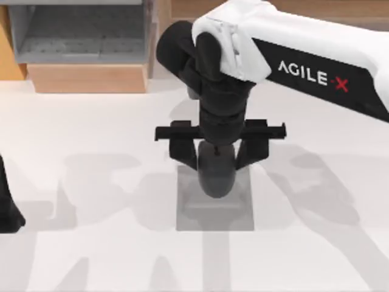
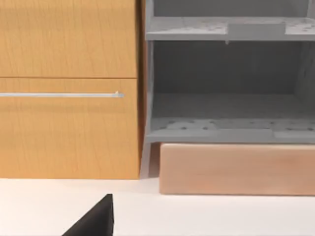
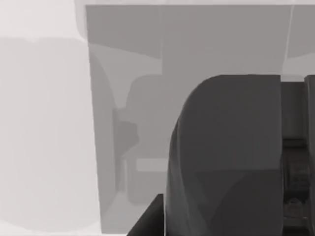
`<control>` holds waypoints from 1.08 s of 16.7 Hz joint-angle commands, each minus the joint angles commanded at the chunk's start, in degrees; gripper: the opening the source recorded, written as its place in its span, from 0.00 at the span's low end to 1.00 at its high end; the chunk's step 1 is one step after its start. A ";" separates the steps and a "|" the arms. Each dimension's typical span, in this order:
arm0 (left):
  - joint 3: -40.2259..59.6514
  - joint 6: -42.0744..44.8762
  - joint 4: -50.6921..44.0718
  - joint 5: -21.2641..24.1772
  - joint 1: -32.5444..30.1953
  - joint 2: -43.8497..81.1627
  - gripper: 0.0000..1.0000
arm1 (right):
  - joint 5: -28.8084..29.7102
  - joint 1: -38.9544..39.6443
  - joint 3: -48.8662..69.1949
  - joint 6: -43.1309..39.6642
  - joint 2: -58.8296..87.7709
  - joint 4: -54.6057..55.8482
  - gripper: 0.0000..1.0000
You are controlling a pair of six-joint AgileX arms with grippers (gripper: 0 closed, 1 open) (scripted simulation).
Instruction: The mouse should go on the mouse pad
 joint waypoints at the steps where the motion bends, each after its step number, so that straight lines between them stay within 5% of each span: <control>1: 0.00 0.00 0.00 0.00 0.00 0.00 1.00 | 0.00 0.00 0.00 0.00 0.00 0.00 0.00; 18: 0.00 0.00 0.00 0.00 0.00 0.00 1.00 | -0.08 0.09 -5.95 0.07 0.83 7.98 0.00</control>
